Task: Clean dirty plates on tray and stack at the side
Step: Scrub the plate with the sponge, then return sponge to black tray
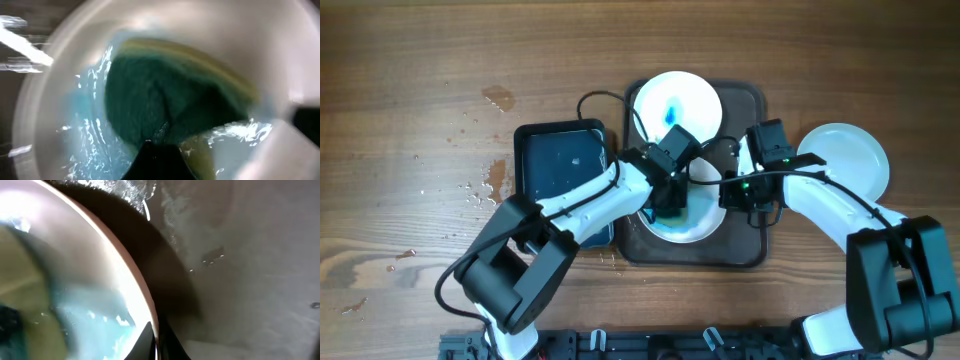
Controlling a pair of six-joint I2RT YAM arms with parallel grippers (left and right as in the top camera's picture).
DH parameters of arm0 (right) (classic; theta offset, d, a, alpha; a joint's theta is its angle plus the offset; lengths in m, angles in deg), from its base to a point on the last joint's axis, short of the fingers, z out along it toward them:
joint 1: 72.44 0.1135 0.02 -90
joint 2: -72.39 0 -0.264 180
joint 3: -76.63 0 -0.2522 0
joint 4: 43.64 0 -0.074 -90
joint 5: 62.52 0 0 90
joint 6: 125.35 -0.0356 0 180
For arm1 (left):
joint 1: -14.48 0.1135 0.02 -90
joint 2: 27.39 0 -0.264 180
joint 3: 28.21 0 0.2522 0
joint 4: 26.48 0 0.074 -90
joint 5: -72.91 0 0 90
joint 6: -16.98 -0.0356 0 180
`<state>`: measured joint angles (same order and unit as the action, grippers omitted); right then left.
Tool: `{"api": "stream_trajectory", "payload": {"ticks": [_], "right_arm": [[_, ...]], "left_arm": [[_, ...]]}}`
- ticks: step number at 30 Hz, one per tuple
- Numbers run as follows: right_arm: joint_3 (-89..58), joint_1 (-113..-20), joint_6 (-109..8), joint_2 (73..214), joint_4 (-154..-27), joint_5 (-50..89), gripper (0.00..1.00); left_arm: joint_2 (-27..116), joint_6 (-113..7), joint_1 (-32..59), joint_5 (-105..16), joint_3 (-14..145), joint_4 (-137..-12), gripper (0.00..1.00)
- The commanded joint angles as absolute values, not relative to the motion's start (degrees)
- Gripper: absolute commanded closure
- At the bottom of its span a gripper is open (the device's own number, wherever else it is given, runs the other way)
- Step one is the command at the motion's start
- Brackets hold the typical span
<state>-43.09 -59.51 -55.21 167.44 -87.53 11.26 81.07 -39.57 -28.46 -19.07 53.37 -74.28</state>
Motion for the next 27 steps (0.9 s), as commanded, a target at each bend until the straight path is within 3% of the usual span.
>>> {"api": "stream_trajectory", "payload": {"ticks": [1,4,8,13,18,27], "right_arm": [[-44.5,-59.7,-56.3,170.0,-88.5,15.0,0.96],[-44.5,-59.7,-56.3,170.0,-88.5,15.0,0.96],[-44.5,-59.7,-56.3,170.0,-88.5,15.0,0.96],[-44.5,-59.7,-54.8,170.0,-88.5,15.0,0.96],[-44.5,-59.7,-54.9,170.0,-88.6,15.0,0.96],[-44.5,-59.7,-54.9,170.0,-88.8,15.0,0.96]], "left_arm": [[83.3,-39.7,-24.9,2.7,52.8,-80.4,0.96],[83.3,-39.7,-24.3,-6.4,53.5,-78.0,0.96],[83.4,-39.7,-25.4,-38.1,52.2,-65.5,0.96],[86.7,-39.7,-30.0,-44.1,51.0,-58.4,0.96],[86.8,-41.3,-29.3,-43.6,51.1,-61.1,0.96],[85.3,-40.6,-22.2,-2.0,58.0,-86.8,0.96]]}}
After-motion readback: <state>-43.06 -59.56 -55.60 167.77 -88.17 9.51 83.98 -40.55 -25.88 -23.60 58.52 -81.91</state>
